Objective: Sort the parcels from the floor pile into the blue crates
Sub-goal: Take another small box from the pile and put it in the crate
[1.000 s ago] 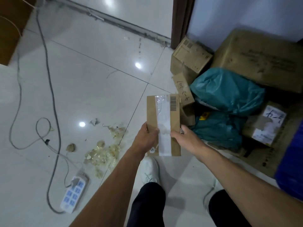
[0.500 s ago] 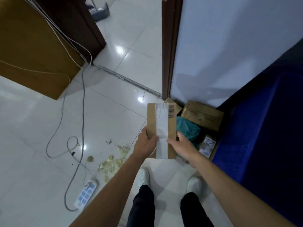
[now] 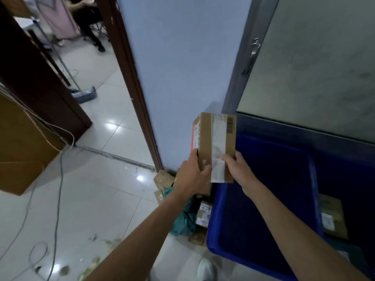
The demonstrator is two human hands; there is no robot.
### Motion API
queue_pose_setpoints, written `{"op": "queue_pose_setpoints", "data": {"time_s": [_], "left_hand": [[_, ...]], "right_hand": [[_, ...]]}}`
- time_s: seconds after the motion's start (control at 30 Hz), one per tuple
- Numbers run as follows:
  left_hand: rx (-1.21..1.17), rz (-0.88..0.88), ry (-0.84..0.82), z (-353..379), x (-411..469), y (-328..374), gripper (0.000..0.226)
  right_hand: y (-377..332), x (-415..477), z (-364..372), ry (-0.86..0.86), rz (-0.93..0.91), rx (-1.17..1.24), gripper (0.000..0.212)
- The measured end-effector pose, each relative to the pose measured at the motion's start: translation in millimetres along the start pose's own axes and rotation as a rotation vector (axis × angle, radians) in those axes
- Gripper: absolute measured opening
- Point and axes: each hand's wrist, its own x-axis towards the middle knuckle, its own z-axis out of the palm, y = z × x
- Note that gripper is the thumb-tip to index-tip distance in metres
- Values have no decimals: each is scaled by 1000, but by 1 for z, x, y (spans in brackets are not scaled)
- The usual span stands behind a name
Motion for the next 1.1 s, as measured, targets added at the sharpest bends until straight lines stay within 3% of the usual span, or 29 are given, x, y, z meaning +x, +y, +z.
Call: {"op": "queue_pose_setpoints", "data": {"time_s": [0.23,0.47,0.73,0.87,0.93,1.0,1.1], "left_hand": [[99,211,-106,57,-1,71,65],[49,273,-248,59,-46,117,39],[119,498,-218,46,-75,146,51],[3,601,-297,46,-92,141,55],[-8,680,-240,44,-111,147,52],[-6,769,-197,45,-121,146,53],[-128,739,-275,48,-125,148,54]], "right_hand": [[-6,-32,-96,181,-30,120,48],[5,-89,-137,282,-88,158,48],[4,-148,-137,495,-106,254,53],[7,-180,-121,746,-172,181,46],[10,-198,-114,856,-211,169,45],[13,-216,-112,921,-228,190,44],[14,-238,-118,964,-252,187,43]]}}
